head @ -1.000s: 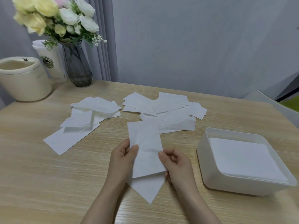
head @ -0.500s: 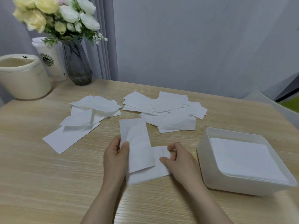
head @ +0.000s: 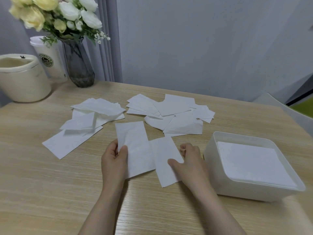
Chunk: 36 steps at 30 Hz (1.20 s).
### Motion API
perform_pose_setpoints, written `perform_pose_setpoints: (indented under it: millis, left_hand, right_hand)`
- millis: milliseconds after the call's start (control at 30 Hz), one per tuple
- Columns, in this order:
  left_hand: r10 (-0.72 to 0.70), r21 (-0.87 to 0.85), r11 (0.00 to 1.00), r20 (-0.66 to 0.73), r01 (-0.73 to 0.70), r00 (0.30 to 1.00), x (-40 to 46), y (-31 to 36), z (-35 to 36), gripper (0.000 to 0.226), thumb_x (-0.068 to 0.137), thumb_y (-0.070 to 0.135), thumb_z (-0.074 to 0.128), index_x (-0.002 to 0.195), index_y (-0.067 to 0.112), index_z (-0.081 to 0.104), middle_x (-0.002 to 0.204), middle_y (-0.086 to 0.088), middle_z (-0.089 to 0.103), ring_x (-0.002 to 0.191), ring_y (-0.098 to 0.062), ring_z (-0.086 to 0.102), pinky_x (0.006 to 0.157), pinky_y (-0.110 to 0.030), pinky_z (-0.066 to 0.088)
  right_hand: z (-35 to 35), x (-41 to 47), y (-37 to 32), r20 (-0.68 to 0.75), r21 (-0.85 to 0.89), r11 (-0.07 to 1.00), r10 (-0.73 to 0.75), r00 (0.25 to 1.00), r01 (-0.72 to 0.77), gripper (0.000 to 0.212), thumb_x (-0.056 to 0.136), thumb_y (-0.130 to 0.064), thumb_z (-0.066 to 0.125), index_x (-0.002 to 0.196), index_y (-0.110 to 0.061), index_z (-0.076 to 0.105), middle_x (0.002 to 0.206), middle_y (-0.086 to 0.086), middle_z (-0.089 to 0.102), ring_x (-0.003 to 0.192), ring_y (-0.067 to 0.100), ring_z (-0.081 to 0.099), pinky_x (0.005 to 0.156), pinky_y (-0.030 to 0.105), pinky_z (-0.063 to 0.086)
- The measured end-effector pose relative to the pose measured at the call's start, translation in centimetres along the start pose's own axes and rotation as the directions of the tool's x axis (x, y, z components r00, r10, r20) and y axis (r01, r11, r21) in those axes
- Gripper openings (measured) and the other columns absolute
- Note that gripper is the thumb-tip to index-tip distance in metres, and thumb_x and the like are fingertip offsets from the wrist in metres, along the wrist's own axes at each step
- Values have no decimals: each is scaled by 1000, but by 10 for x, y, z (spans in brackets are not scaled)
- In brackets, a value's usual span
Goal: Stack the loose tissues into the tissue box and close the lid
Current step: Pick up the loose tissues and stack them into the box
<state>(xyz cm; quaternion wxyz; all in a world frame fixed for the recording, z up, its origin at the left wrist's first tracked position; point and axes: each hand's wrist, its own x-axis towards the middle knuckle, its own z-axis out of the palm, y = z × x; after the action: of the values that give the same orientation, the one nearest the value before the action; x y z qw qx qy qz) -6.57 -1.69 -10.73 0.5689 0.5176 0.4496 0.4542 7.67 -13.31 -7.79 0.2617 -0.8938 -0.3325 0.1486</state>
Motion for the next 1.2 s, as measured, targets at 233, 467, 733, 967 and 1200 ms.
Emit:
perform_pose_setpoints:
  millis: [233, 467, 733, 967, 1200]
  left_hand:
    - [-15, 7, 1000, 8, 15, 1000, 0, 4, 0, 29, 93, 2, 54, 93, 28, 65, 87, 7, 70, 74, -7, 62, 66, -22, 46]
    - [-15, 20, 1000, 5, 15, 1000, 0, 4, 0, 30, 94, 3, 54, 93, 30, 65, 86, 10, 70, 74, -4, 61, 68, -22, 46]
    - [-49, 19, 999, 0, 49, 999, 2, 0, -1, 25, 98, 6, 46, 93, 17, 68, 83, 6, 70, 74, -8, 61, 66, -29, 43]
    - [-54, -6, 999, -39, 54, 998, 6, -5, -3, 24, 100, 9, 45, 93, 13, 67, 88, -2, 70, 79, -16, 60, 70, -33, 42]
    - [-80, -19, 996, 84, 82, 993, 2, 1, -2, 24, 100, 11, 49, 88, 13, 69, 80, -3, 70, 73, -15, 59, 67, -32, 43]
  right_hand:
    - [1, 13, 2, 75, 80, 992, 88, 993, -94, 37, 76, -37, 71, 106, -25, 53, 102, -12, 60, 95, 13, 58, 75, 33, 47]
    - [14, 9, 11, -60, 320, 947, 52, 997, -30, 21, 88, -30, 60, 79, -12, 61, 72, 2, 66, 72, 25, 61, 64, 37, 46]
    - [9, -2, 0, 105, 917, 367, 153, 983, -155, 17, 100, -12, 48, 100, -8, 64, 62, -5, 64, 41, 0, 51, 39, 14, 38]
    - [7, 5, -4, 187, 966, 156, 123, 975, -205, 13, 98, -15, 49, 96, -8, 61, 44, -9, 51, 27, -1, 36, 28, 12, 24]
    - [4, 1, -10, 249, 938, 249, -8, 969, -239, 14, 93, -12, 54, 93, 0, 60, 37, -7, 47, 26, 0, 34, 29, 12, 25]
